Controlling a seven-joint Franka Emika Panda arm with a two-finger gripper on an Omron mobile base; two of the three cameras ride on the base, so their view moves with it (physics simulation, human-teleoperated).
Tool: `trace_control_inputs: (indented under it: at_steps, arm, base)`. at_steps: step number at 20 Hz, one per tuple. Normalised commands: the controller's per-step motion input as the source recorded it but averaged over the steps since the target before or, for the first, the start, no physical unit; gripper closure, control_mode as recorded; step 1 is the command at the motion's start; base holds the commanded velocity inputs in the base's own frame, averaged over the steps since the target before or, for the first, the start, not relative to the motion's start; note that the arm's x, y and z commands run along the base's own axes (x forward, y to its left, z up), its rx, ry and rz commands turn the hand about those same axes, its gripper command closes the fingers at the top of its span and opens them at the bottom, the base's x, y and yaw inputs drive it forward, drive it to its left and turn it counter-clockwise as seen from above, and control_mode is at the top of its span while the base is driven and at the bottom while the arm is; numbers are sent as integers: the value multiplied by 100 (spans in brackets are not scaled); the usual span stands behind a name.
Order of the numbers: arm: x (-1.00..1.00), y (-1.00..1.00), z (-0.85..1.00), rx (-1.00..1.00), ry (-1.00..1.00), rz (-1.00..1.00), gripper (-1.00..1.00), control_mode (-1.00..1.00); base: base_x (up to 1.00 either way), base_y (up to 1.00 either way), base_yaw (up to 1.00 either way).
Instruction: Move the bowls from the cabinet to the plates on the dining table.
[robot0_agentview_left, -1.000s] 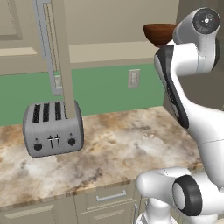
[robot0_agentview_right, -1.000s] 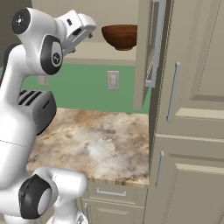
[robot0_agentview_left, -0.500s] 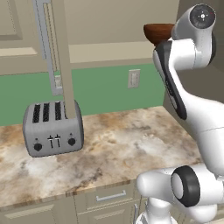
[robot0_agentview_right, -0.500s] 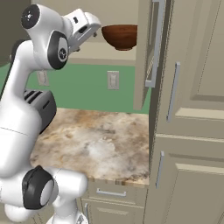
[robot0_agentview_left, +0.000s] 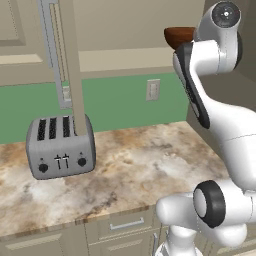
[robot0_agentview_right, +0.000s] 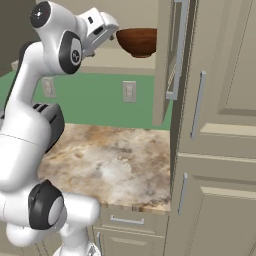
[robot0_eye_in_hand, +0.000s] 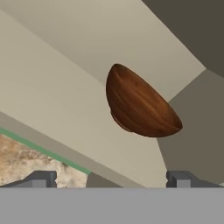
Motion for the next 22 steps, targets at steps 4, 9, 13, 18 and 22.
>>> trace_control_inputs:
  at_steps: [4, 9, 13, 18, 22]
  arm:
    - [6, 0, 0, 0, 0, -1, -100, -100]
    - [6, 0, 0, 0, 0, -1, -100, -100]
    - [5, 0, 0, 0, 0, -1, -100, -100]
    - [14, -3, 0, -3, 0, -1, -100, -100]
    - [32, -7, 0, -2, 0, -1, -100, -100]
  base:
    - [0, 0, 0]
    - [0, 0, 0]
    - [0, 0, 0]
    - [0, 0, 0]
    - [0, 0, 0]
